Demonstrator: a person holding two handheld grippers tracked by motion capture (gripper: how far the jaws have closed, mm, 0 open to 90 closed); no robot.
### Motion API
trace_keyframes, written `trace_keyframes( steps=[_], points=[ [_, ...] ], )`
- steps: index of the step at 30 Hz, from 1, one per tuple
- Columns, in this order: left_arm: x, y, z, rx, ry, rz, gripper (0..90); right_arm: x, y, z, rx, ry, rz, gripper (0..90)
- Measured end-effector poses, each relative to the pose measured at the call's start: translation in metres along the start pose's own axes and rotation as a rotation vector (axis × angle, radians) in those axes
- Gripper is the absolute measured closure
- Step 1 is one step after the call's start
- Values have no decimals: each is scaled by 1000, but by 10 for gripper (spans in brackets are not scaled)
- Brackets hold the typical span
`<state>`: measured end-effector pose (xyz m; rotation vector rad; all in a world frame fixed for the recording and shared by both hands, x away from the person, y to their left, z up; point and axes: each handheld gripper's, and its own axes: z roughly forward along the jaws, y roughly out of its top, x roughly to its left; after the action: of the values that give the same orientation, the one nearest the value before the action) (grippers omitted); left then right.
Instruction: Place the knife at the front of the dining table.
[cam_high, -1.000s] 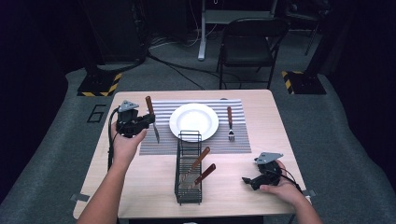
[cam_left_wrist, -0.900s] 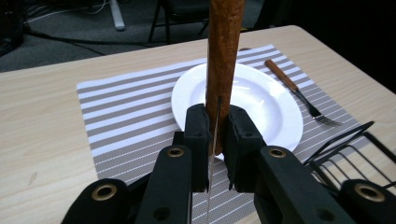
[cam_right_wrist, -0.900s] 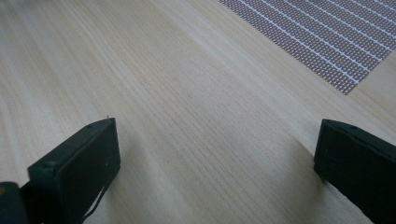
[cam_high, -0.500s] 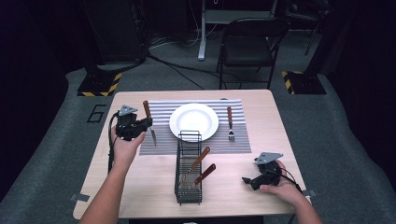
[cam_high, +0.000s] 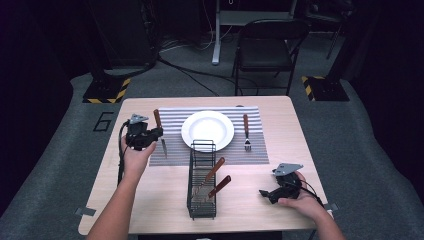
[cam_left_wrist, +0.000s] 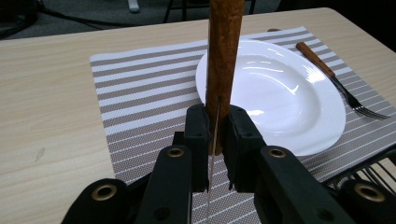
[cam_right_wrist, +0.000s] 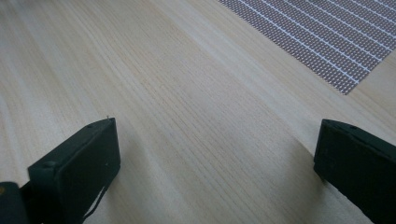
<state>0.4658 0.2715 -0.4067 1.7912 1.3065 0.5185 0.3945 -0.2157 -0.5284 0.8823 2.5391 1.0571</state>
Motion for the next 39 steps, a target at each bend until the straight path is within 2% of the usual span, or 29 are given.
trace_keyframes(
  steps=[18, 24, 28, 32, 39],
  points=[
    [3, -4, 20, 54, 18, -11, 801, 0, 0, 0, 0, 0, -2, 0],
    [5, -3, 26, 53, 14, -13, 802, 0, 0, 0, 0, 0, 0, 0],
    [8, -3, 30, 47, 13, -39, 802, 0, 0, 0, 2, -2, 0, 0],
    [11, 0, 34, 60, 8, -45, 801, 0, 0, 0, 2, -2, -2, 0],
    [12, 1, 47, 53, 15, -62, 801, 0, 0, 0, 0, 1, -4, 0]
  ],
)
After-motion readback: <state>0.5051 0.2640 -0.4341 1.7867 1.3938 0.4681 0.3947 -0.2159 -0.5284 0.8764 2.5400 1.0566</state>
